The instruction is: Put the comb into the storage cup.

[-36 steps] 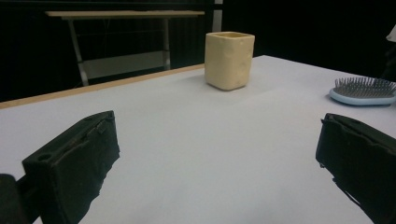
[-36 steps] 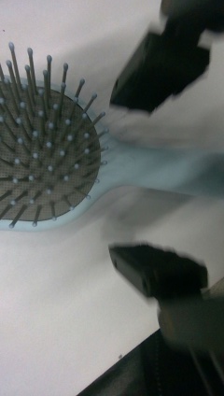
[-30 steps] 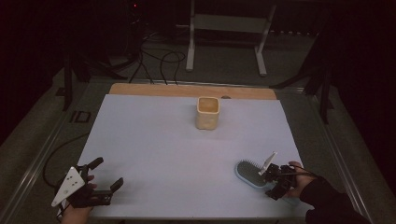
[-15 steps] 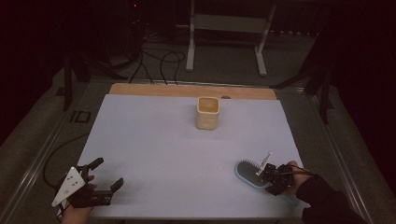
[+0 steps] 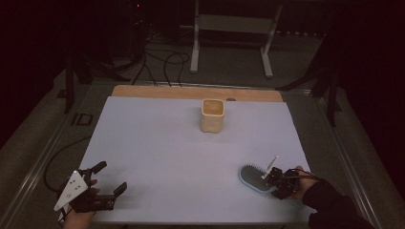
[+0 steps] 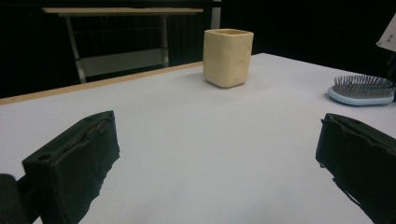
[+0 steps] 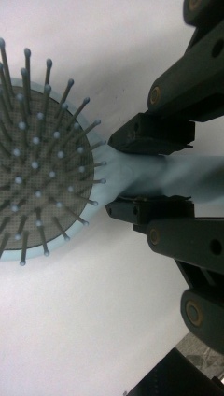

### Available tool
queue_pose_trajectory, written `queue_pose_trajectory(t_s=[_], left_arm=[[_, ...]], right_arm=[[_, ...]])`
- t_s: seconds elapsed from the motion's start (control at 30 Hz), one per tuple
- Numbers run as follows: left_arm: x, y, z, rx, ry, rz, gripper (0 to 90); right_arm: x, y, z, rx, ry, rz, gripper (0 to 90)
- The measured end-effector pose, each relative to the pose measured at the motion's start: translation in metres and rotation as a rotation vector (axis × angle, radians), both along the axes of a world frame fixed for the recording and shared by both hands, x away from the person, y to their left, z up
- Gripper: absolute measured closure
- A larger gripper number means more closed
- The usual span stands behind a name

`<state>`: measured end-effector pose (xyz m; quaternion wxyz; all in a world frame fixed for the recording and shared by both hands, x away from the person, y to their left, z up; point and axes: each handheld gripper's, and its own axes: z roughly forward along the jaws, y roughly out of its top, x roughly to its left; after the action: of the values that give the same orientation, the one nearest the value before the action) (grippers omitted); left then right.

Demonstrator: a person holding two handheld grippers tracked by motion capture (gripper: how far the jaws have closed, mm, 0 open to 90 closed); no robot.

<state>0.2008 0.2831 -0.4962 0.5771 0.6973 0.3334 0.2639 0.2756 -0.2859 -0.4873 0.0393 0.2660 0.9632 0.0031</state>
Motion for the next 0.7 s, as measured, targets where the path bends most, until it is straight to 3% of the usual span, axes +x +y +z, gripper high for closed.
queue_pose_trajectory(t_s=[0.23, 0.37, 0.57, 0.7], left_arm=[[0.0001, 0.0007, -0.0002, -0.006, 0.003, 0.002, 0.0], [-0.0002, 0.0005, -0.0002, -0.002, 0.004, 0.000, 0.0], [0.0005, 0.0009, -0.0002, -0.008, 0.007, 0.006, 0.0], [0.0005, 0.0010, -0.0005, -0.009, 0.010, 0.005, 0.0]], right_arm=[[0.0004, 0.0020, 0.0001, -0.012, 0.003, -0.004, 69.6], [-0.0028, -0.0016, 0.0004, 0.015, -0.018, -0.035, 69.8], [-0.0069, -0.0060, 0.0015, 0.058, -0.056, -0.016, 69.8], [-0.0075, -0.0036, 0.0016, 0.095, -0.046, -0.010, 69.9]])
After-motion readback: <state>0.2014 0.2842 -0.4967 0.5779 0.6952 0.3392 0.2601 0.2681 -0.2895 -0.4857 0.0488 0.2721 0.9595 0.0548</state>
